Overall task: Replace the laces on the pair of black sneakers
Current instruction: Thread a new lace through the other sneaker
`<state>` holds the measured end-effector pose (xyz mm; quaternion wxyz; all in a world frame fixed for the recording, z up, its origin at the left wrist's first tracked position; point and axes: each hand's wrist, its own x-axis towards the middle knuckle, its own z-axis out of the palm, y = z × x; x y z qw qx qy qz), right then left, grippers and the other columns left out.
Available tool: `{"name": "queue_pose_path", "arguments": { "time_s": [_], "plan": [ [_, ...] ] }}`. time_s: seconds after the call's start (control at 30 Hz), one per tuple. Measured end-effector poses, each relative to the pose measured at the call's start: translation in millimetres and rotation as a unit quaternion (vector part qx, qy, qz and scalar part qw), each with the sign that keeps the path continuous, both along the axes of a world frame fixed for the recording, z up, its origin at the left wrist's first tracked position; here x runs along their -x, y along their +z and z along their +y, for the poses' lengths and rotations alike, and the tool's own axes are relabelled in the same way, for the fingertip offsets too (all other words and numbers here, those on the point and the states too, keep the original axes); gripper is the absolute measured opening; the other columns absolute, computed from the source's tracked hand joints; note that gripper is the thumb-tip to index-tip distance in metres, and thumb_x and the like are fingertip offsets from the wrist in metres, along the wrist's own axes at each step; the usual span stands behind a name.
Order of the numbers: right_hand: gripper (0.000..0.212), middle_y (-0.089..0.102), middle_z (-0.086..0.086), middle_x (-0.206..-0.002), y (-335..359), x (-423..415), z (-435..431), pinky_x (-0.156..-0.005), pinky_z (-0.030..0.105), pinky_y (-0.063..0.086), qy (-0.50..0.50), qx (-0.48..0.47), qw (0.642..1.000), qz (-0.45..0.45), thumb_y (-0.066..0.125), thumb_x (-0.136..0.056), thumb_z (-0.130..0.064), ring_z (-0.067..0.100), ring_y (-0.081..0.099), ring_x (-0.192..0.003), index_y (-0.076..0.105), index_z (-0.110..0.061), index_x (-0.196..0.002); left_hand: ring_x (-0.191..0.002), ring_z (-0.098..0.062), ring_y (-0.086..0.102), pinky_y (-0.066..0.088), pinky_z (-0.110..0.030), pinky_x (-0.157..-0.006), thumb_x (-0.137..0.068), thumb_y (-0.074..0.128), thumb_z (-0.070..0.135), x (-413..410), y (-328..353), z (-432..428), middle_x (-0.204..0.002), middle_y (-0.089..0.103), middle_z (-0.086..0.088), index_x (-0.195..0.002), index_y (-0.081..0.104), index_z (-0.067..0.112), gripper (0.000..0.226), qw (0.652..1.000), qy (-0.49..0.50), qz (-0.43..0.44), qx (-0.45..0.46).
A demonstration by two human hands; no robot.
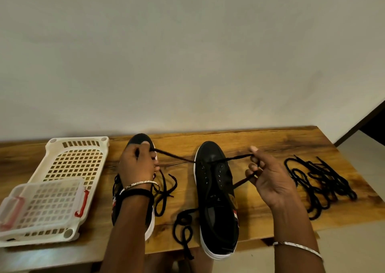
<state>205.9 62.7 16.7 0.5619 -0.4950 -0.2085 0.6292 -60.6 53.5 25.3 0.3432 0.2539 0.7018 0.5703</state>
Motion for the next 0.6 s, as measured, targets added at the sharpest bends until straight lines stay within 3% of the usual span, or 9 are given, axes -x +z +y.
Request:
{"name": "queue_pose_path", "arguments": {
  "time_s": [0.1, 0.17, 0.27, 0.37, 0.47, 0.53, 0.6],
  "plan": [
    [0.028, 0.055, -0.005, -0.076, 4, -7, 0, -0.051, 0.019, 0.037, -0.005, -0.049, 0.998, 0.039, 0.072, -0.083, -0.018, 0.006, 0.043, -0.057, 0.07, -0.011, -0.11, -0.063, -0.023, 0.055, 0.043, -0.03, -0.055, -0.094, 0.058, 0.038, 1, 6, -4, -0.073, 0.058, -0.004, -0.07, 0.058, 0.02, 0.031, 0.969, -0.056, 0.24, -0.01],
    [0.033, 0.062, -0.002, -0.083, 7, -3, 0, -0.047, 0.018, 0.033, 0.032, -0.078, 0.996, 0.022, 0.07, -0.084, -0.017, 0.007, 0.044, -0.06, 0.071, -0.009, -0.116, -0.072, -0.017, 0.05, 0.033, -0.025, -0.055, -0.091, 0.061, 0.046, -11, 10, -8, -0.09, 0.051, -0.003, -0.07, 0.058, 0.023, 0.03, 0.923, -0.097, 0.373, 0.015],
    [0.032, 0.069, 0.004, -0.093, 12, 10, -2, -0.043, 0.017, 0.029, 0.122, -0.115, 0.985, -0.032, 0.07, -0.083, -0.018, 0.009, 0.045, -0.058, 0.074, -0.009, -0.114, -0.1, -0.02, 0.05, 0.047, -0.032, -0.068, -0.085, 0.068, 0.047, -33, 18, -10, -0.114, 0.045, -0.001, -0.103, 0.062, 0.026, 0.029, 0.873, -0.109, 0.475, 0.008],
    [0.03, 0.072, 0.007, -0.094, 18, 26, -3, -0.041, 0.016, 0.026, 0.199, -0.136, 0.967, -0.087, 0.068, -0.086, -0.016, 0.009, 0.046, -0.056, 0.074, -0.008, -0.114, -0.112, -0.022, 0.045, 0.048, -0.038, -0.084, -0.085, 0.069, 0.04, -53, 11, -6, -0.124, 0.048, 0.002, -0.124, 0.06, 0.031, 0.041, 0.838, -0.233, 0.489, -0.067],
    [0.03, 0.072, 0.011, -0.092, 22, 41, -3, -0.039, 0.016, 0.027, 0.251, -0.138, 0.953, -0.101, 0.069, -0.088, -0.013, 0.01, 0.049, -0.054, 0.069, -0.004, -0.117, -0.106, -0.023, 0.048, 0.044, -0.038, -0.085, -0.09, 0.066, 0.027, -65, 0, -5, -0.111, 0.058, 0.005, -0.111, 0.07, 0.027, 0.022, 0.841, -0.326, 0.422, -0.087],
    [0.031, 0.071, 0.013, -0.087, 22, 43, -3, -0.038, 0.016, 0.027, 0.247, -0.13, 0.955, -0.102, 0.071, -0.086, -0.014, 0.011, 0.048, -0.052, 0.068, -0.004, -0.115, -0.097, -0.023, 0.054, 0.046, -0.038, -0.08, -0.09, 0.065, 0.017, -64, -8, -3, -0.098, 0.062, 0.004, -0.101, 0.074, 0.024, 0.016, 0.857, -0.31, 0.399, -0.099],
    [0.027, 0.067, 0.011, -0.08, 21, 37, -3, -0.038, 0.016, 0.027, 0.216, -0.118, 0.964, -0.099, 0.073, -0.083, -0.015, 0.01, 0.045, -0.049, 0.07, -0.006, -0.108, -0.088, -0.019, 0.06, 0.05, -0.034, -0.078, -0.089, 0.067, 0.013, -58, -10, -1, -0.092, 0.064, 0.002, -0.099, 0.078, 0.025, 0.019, 0.906, -0.244, 0.332, -0.092]
  ]
}}
